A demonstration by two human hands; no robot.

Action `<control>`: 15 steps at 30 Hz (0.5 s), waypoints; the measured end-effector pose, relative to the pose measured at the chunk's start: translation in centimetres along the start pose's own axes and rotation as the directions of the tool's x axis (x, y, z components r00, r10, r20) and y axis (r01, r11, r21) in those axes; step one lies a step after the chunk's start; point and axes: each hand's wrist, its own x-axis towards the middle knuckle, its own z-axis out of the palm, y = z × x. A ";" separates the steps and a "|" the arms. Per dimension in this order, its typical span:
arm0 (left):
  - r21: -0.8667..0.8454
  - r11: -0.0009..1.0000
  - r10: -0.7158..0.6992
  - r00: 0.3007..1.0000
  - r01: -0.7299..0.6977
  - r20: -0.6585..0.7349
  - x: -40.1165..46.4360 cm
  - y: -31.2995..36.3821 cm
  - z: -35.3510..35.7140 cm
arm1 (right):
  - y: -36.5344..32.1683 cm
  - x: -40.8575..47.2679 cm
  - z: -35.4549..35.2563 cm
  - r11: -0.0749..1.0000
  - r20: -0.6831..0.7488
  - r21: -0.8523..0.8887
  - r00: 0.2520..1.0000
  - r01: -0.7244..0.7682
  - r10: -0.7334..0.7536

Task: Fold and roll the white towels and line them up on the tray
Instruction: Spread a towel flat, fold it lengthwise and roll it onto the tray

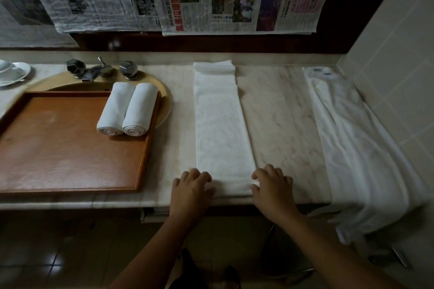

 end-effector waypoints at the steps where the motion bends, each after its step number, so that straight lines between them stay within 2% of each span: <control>1: 0.059 0.997 0.056 0.998 -0.055 -0.013 -0.2 -0.1 0.1 | 0.1 -0.3 0.4 0.991 -0.024 -0.086 0.994 0.103 -0.105; 3: 0.175 0.965 0.200 0.980 -0.195 -0.013 -0.8 -0.1 0.5 | 0.8 -1.0 1.3 0.940 -0.031 -0.194 0.956 0.281 -0.292; 6: 0.234 0.922 0.318 0.948 -0.308 -0.005 -1.8 -0.5 0.8 | 1.5 -2.1 1.6 0.930 -0.023 -0.187 0.945 0.317 -0.327; 11: 0.215 0.924 0.313 0.948 -0.317 0.052 -3.2 -0.9 0.7 | 3.0 -3.3 1.6 0.961 0.011 0.025 0.962 0.274 -0.274; 15: 0.217 0.926 0.301 0.951 -0.310 0.072 -3.3 -0.5 0.7 | 3.2 -3.0 1.3 0.949 -0.012 0.103 0.954 0.299 -0.299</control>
